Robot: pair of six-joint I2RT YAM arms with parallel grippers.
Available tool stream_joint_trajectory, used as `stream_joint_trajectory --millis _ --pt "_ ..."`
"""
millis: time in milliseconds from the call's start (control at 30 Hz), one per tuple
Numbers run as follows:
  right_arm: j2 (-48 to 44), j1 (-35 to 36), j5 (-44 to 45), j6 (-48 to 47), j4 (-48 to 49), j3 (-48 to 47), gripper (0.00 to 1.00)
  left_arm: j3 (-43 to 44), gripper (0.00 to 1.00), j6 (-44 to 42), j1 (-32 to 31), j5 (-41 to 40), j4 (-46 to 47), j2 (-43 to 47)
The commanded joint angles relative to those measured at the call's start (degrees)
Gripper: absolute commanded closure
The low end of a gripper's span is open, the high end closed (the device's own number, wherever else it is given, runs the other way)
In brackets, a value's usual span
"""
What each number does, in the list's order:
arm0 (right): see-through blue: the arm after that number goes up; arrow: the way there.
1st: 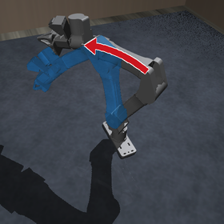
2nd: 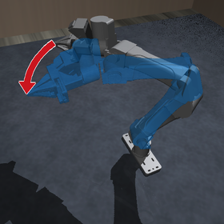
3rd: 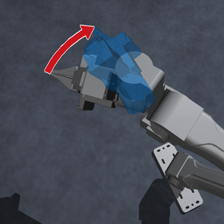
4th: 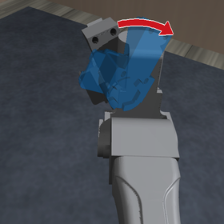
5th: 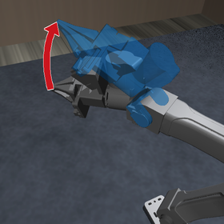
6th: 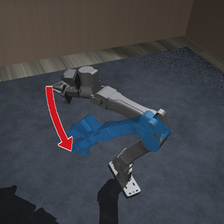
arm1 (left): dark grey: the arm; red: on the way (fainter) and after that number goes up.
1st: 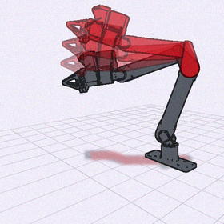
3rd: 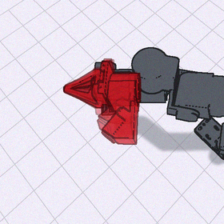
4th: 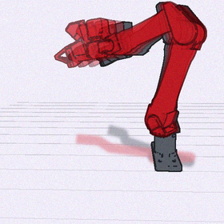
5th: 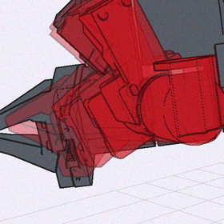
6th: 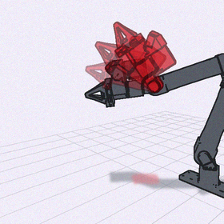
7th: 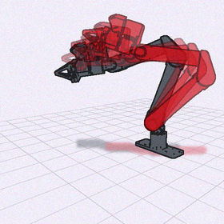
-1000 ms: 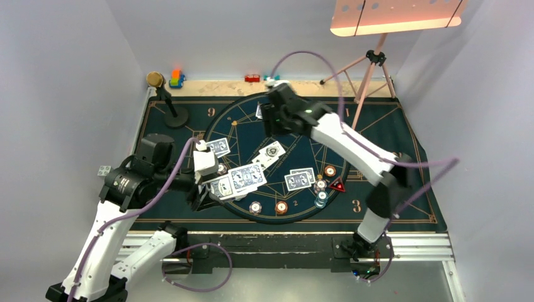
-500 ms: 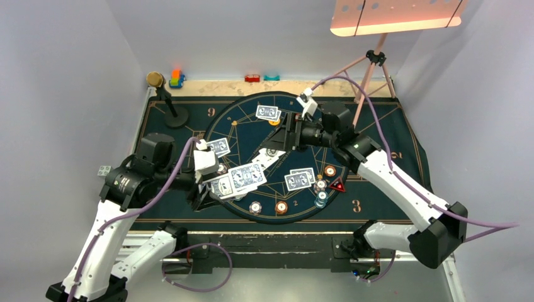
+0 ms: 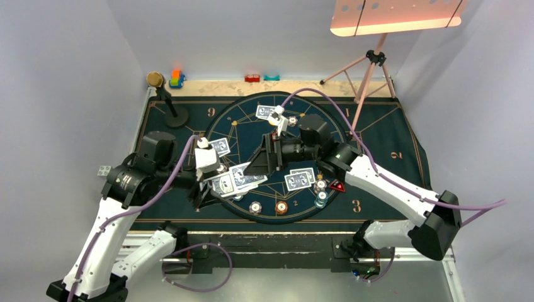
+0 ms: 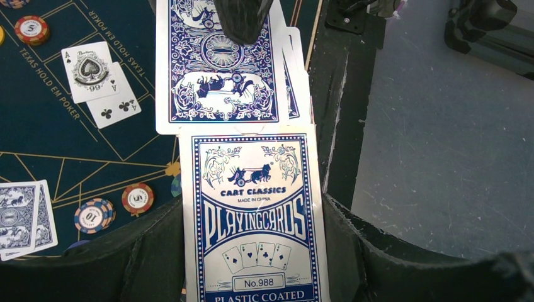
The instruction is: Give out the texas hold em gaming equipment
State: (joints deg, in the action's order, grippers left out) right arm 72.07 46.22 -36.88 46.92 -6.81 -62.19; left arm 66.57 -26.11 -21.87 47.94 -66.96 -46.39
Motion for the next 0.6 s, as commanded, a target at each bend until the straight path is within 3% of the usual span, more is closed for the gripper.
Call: stream_joint_trajectory --millis 0,267,300,567 --pt "0.01 0.63 2.31 -2.50 -3.93 -1.95 0.10 1.49 1.00 0.44 0.39 1.80 2.16 -0.07" --pt "-1.71 0.63 7.56 -5.78 -11.21 -4.05 0.32 1.65 1.00 0.71 0.39 1.98 2.27 0.05" --pt "-1.88 0.63 8.37 -6.16 -11.84 -4.39 0.35 1.71 1.00 0.71 -1.97 2.04 2.26 0.15" --pt "-3.44 0.65 12.88 -7.69 -14.99 -6.45 0.48 1.95 1.00 0.71 0.34 2.07 2.01 0.16"
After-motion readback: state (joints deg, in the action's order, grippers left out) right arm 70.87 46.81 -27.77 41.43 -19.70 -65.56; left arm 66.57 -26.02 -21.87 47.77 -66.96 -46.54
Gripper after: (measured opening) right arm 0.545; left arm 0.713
